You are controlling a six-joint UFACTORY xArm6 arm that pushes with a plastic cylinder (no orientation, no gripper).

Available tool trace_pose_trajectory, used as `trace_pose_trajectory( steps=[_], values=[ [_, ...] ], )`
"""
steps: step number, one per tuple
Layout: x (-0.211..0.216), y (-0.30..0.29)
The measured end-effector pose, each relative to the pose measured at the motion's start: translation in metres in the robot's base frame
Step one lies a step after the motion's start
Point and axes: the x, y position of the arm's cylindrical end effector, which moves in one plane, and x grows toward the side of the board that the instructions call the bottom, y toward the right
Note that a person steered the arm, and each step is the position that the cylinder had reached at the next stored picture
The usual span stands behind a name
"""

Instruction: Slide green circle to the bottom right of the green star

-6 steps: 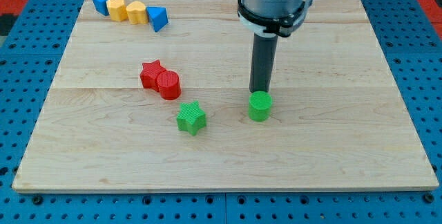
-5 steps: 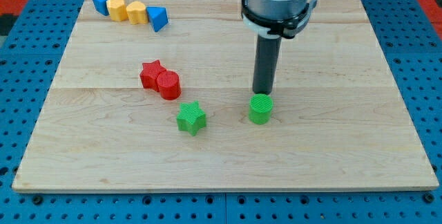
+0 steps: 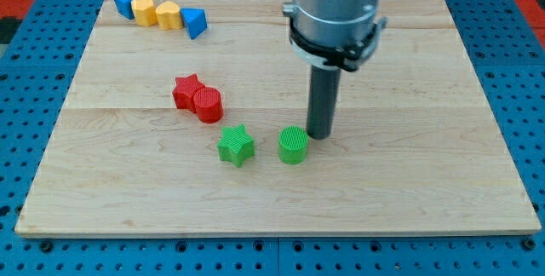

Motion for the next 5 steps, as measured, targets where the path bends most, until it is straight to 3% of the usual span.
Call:
trace_pose_trajectory(
  steps=[2,3,4,5],
  values=[
    [0.004,-0.101],
    [0.002,-0.09],
    [-0.017,-0.037],
    [-0.045,-0.035]
  ],
)
